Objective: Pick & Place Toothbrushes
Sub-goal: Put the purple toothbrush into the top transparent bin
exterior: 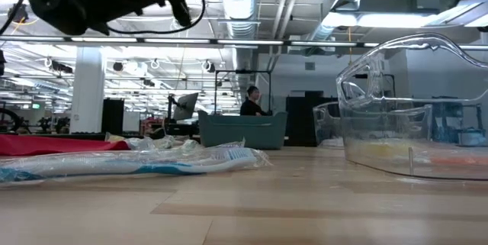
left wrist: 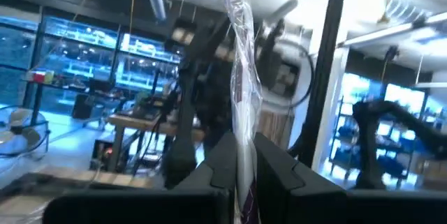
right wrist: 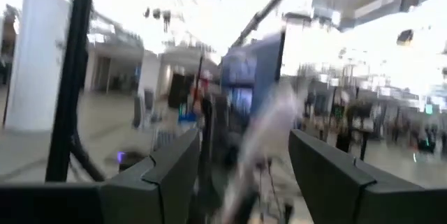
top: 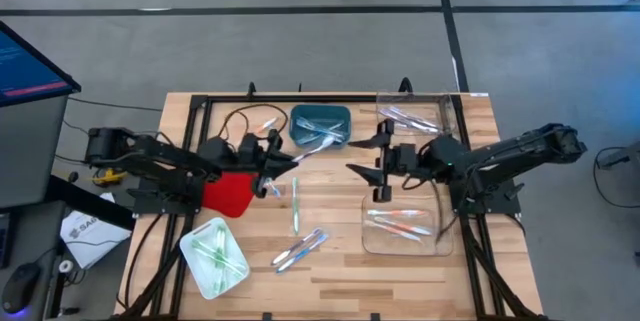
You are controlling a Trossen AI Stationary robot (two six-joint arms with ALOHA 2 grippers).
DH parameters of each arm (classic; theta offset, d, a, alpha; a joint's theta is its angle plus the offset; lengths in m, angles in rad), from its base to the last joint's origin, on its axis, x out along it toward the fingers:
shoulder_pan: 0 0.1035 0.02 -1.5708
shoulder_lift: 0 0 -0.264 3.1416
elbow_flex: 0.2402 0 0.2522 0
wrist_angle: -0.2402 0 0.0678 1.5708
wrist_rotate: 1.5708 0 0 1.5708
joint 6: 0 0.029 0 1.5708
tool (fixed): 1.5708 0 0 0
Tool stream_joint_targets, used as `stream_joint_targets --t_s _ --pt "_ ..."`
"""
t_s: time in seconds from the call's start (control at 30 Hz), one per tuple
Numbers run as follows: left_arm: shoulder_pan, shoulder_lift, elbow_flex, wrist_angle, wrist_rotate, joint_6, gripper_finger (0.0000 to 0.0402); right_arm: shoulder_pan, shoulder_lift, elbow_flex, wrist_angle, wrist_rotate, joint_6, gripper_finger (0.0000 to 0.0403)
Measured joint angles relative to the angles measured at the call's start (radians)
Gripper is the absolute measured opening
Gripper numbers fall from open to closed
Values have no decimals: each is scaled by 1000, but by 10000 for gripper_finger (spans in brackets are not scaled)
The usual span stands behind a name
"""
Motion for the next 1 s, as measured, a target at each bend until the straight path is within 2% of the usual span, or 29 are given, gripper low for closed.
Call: stream_joint_targets --t_s 0.37,0.6,0.67,0.77,1.0 --pt "-20 12 -2 255 33 -27 19 -38 17 -2 22 2 9 216" --pt "-35 20 59 258 63 -55 19 -36 19 -2 88 -2 7 216" --pt "-49 21 76 254 83 -56 19 -34 33 2 160 -2 6 216" --pt "-69 20 95 259 93 -48 19 -34 76 37 199 -2 -29 216" --pt "-90 4 99 252 58 -16 19 -50 253 278 147 -1 -90 216"
